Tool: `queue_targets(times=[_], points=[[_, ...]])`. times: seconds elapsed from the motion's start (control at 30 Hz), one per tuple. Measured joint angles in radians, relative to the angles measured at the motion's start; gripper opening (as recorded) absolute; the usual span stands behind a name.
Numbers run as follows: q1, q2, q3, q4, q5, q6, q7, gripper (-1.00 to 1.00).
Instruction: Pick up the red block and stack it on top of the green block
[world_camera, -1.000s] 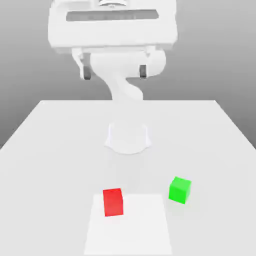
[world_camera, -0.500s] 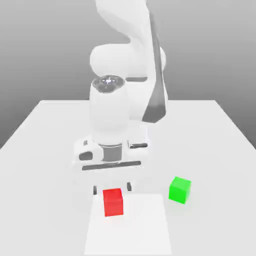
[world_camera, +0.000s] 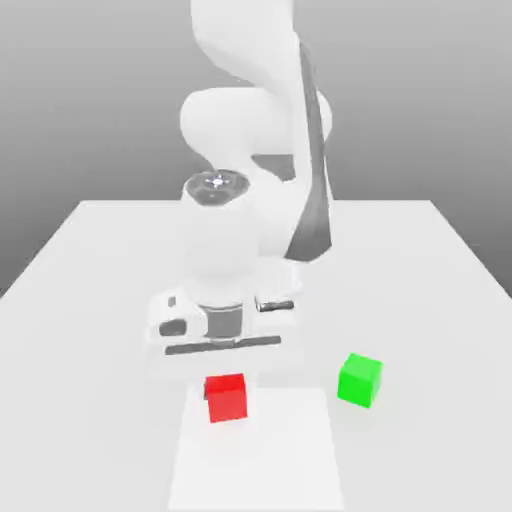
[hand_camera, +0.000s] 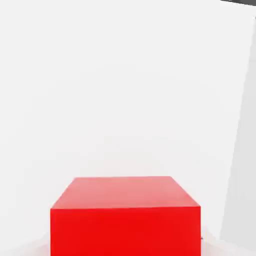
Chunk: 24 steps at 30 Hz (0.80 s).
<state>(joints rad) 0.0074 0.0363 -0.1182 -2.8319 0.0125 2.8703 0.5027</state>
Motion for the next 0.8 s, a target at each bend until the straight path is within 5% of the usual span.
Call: queue_targets(times=[0.17,0.8], points=[[0.037,-0.104,0.025,-0.020,-0.037,-0.084,-0.106,-1.00],[0.418,-0.277,0.075,-0.089,-0.043,-0.189,-1.059,-1.00]])
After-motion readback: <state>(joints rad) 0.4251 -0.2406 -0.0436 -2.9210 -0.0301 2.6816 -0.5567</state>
